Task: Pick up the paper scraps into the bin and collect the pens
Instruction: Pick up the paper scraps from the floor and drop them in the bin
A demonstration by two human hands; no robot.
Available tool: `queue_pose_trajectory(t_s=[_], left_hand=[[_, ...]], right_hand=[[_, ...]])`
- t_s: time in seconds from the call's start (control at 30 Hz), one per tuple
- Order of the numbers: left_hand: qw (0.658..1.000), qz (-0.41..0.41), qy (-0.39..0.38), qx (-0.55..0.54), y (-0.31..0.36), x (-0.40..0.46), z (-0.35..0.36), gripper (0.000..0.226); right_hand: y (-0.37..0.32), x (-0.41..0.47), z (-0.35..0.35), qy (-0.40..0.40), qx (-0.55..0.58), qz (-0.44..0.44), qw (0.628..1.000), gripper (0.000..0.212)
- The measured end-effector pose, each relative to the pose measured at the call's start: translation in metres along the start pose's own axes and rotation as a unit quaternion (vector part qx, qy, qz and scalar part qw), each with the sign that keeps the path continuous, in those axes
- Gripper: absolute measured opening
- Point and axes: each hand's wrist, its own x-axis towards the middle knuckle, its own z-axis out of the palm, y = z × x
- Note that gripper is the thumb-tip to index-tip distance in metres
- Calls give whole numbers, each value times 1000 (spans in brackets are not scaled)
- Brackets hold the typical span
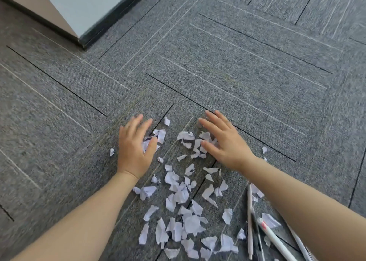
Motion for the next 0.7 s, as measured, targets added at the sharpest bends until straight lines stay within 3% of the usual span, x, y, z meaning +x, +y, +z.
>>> queue_pose_trajectory(t_s=[0.1,0.23,0.33,0.43,0.5,0.57,0.7], left_hand=[[996,-30,-75,41,-7,11,5,64],[984,65,-167,-1,11,28,16,57],[977,82,-169,-103,26,2,14,43],[976,90,-152,-126,27,-37,3,39],[984,88,-119,-98,20,-50,-4,41],[988,89,-114,-46,13,-57,-10,50],[965,104,-237,34,16,-81,-11,91]], right_hand=[[-6,4,12,-53,-41,-55,996,69],[-24,9,24,-77,-44,-119,989,66],[-28,-9,26,-79,6,-167,983,53],[-21,-29,26,-17,68,-160,985,46],[-17,-32,26,10,35,-125,992,56],[-19,-33,26,-41,-31,-119,992,79],[-26,-48,35,-129,-114,-202,964,101]])
